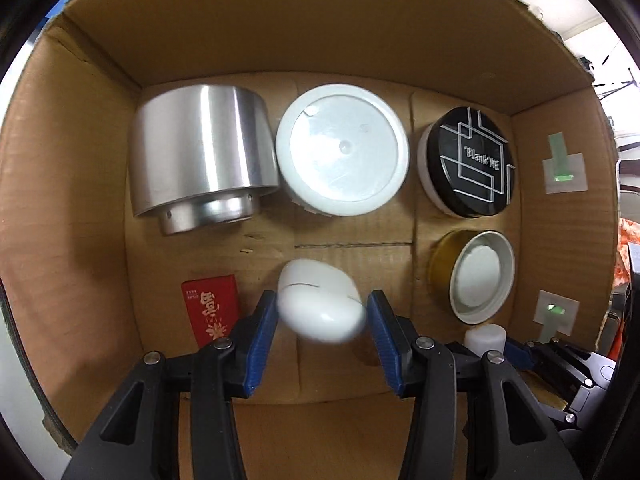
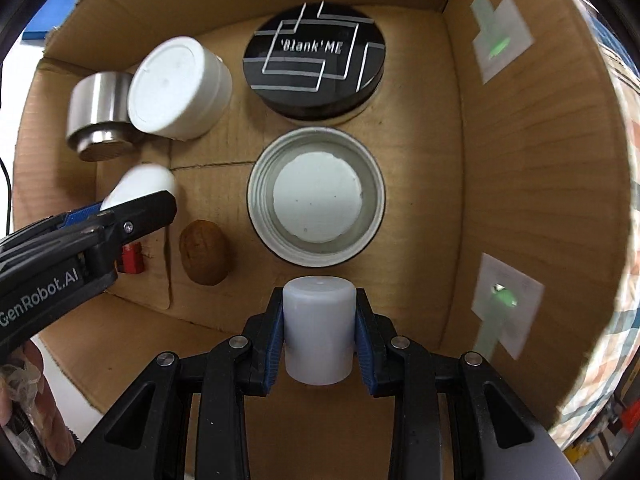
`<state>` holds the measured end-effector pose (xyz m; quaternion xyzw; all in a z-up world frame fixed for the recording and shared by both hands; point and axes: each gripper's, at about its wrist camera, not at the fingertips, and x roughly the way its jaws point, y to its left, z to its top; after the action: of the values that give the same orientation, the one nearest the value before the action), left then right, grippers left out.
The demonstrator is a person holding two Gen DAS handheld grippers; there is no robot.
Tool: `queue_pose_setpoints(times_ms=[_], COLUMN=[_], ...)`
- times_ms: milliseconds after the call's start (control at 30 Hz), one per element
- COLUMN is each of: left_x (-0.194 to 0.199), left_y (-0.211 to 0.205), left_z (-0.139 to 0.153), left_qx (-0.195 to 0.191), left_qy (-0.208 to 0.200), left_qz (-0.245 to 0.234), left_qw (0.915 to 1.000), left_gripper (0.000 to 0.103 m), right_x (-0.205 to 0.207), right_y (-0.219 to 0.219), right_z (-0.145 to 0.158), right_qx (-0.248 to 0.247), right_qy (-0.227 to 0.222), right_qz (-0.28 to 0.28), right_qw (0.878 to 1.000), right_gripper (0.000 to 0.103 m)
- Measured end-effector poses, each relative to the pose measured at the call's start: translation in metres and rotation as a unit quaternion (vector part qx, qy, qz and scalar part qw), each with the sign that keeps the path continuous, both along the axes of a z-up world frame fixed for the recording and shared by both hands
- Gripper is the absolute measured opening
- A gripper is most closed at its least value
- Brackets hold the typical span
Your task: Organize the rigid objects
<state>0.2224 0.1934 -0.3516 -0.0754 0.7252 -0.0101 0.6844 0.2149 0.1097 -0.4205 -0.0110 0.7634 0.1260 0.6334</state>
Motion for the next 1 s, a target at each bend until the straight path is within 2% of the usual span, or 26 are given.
queue_pose_setpoints(times_ms=[533, 600, 767, 800, 900, 1000], left_x=[-0.003, -0.005, -0.009, -0.010, -0.016, -0.023], left_y=[-0.004, -0.001, -0.001, -0.001, 0.001, 0.003], left_z=[-0.012, -0.008, 0.007, 0.010, 0.028, 0.045], left_qx=[-0.001, 0.001, 0.005, 0.007, 0.011, 0.016], left_qy=[0.016, 0.016, 0.010, 0.007, -0.005, -0.018], left_qz=[0.001, 0.003, 0.008, 0.009, 0.015, 0.025], left_qw=[0.9999, 0.9999, 0.9999, 0.9999, 0.9998, 0.9994], left_gripper=[0.044, 0.044, 0.045, 0.046, 0.057, 0.068], right_x=[-0.003, -0.001, 0.009, 0.009, 0.012, 0.013], right_y=[0.018, 0.021, 0.021, 0.022, 0.021, 0.026], right_z=[-0.025, -0.027, -0.018, -0.015, -0.002, 0.015], right_qx=[-0.035, -0.036, -0.034, -0.035, -0.033, -0.026], right_qy=[0.025, 0.029, 0.023, 0.019, 0.012, 0.000], right_qz=[0.006, 0.005, 0.002, 0.002, 0.002, 0.004], right_qw=[0.999, 0.999, 0.999, 0.999, 0.999, 1.000], right_gripper=[0.035, 0.039, 0.062, 0.063, 0.065, 0.072])
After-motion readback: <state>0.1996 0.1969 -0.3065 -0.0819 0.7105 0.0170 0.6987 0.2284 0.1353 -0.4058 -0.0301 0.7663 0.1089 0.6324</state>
